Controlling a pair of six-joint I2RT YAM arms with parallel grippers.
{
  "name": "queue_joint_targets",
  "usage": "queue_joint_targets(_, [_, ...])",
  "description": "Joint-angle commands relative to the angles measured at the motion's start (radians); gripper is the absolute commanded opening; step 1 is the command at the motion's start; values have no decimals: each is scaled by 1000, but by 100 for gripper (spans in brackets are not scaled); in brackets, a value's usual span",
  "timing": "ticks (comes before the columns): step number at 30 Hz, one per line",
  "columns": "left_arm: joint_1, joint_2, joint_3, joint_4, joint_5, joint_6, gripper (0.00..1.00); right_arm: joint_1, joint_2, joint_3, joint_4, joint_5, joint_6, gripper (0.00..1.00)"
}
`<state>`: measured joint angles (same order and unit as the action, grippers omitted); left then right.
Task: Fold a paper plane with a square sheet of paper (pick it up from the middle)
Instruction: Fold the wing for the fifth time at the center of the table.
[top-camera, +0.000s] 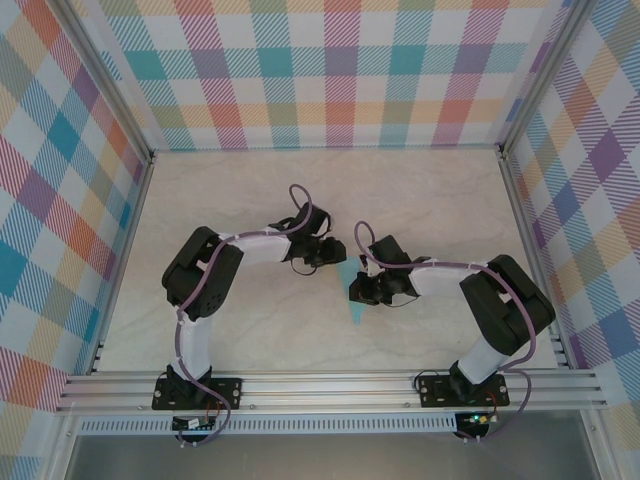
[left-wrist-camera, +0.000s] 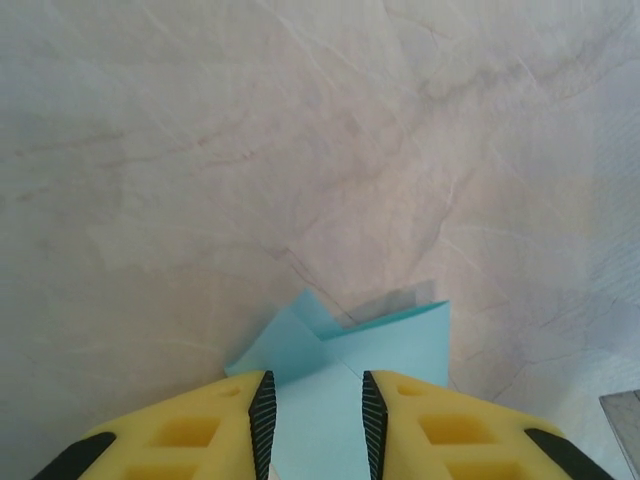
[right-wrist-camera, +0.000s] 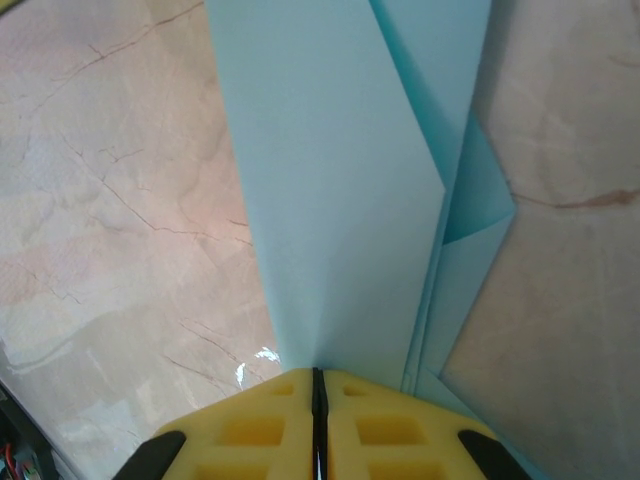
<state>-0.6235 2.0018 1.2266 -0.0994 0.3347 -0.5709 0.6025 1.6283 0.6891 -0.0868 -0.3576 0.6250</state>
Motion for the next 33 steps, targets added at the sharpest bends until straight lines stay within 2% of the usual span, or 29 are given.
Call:
queue_joint_targets(1, [16, 5, 27, -12, -21, 32, 33, 9, 60, -56, -155, 12, -75, 10])
queue_joint_targets(9, [18, -12, 12, -36, -43, 62, 32, 8, 27, -72, -178, -36, -154, 10])
queue_joint_targets(20, [45, -56, 16, -76, -54, 87, 33, 9, 19, -74, -172, -68, -176, 10])
queue_joint_targets(24, [45, -132, -24, -70, -48, 74, 34, 9, 16, -58, -178, -49, -157, 11])
queue_joint_targets(33, [14, -381, -231, -32, -31, 9, 35, 8, -5, -27, -170, -26, -120, 13])
